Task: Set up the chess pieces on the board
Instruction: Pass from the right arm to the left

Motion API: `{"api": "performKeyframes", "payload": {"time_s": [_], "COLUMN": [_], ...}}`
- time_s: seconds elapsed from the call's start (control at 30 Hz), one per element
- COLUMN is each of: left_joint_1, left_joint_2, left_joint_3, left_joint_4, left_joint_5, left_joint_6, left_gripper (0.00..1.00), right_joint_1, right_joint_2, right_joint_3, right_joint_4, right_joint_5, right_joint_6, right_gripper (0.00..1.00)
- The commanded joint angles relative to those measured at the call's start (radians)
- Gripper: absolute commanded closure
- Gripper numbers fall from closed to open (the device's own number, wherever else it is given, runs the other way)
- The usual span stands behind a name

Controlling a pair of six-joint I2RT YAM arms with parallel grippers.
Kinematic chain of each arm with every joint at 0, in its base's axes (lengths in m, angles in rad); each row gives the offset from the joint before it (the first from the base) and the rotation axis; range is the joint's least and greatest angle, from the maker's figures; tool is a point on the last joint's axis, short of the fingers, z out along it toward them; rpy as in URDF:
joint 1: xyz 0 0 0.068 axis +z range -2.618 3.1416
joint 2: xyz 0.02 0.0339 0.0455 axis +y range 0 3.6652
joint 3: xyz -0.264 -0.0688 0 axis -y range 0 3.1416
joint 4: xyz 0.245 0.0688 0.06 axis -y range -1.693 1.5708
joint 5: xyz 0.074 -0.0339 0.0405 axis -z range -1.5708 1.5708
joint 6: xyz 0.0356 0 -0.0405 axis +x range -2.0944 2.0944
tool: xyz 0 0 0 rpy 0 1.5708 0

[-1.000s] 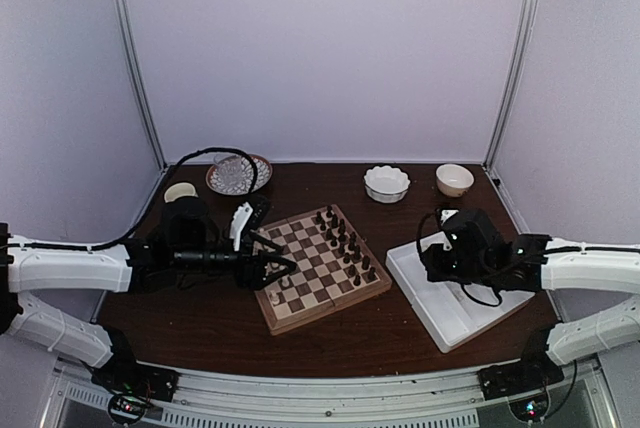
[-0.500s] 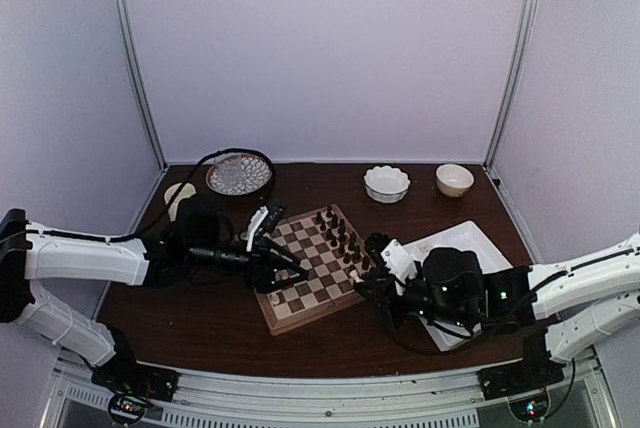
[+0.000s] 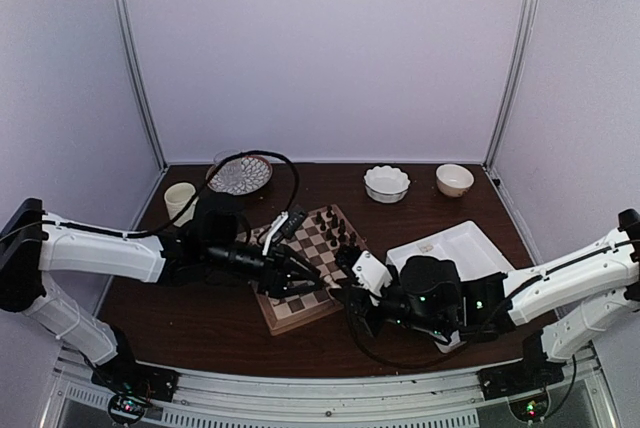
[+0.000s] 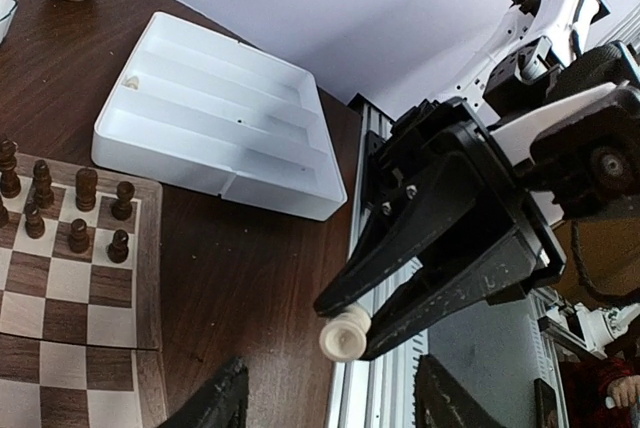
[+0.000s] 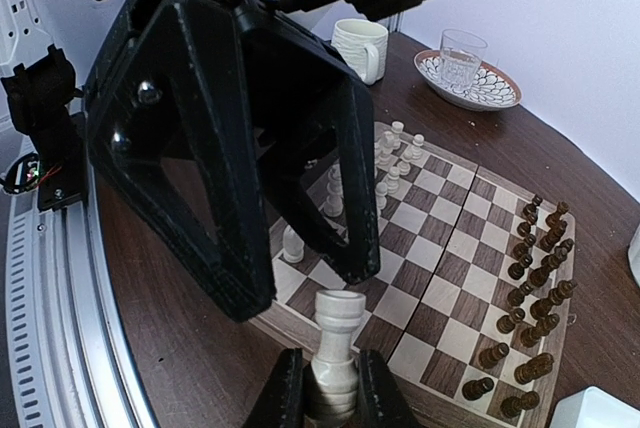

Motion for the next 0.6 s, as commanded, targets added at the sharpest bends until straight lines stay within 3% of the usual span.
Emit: {"api": "performKeyframes", "payload": {"time_s": [0.0, 0.17, 0.43, 0.57], "left_joint_1": [-0.012, -0.016, -0.021, -0.021], "left_joint_2": [0.031, 0.036, 0.058, 0.060], "left_joint_3": [0.037, 0.041, 0.062, 0.068], "left_joint_4": [0.030, 0.026, 0.008, -0.003], "left_joint_5": [0.025, 0.028, 0.055, 0.053], "left_joint_6": [-0.007, -0.004, 0.002, 0.007], "left_gripper": [0.44, 0.47, 0.71, 0.74], "right_joint_1": [0.007, 0.010, 0.011, 0.011], "right_joint_2": [0.029, 0.048, 0.058, 0.056], "right_joint_3": [0.039, 0.052, 0.060, 0.062], "right_joint_4": [0.029, 0.030, 0.035, 0.034], "right_joint_5": [0.015, 0.011, 0.012, 0.016], "right_joint_6": [-0.018, -0.021, -0.022, -0.021], "right_gripper": [0.89, 0.89, 0.89, 0.89]}}
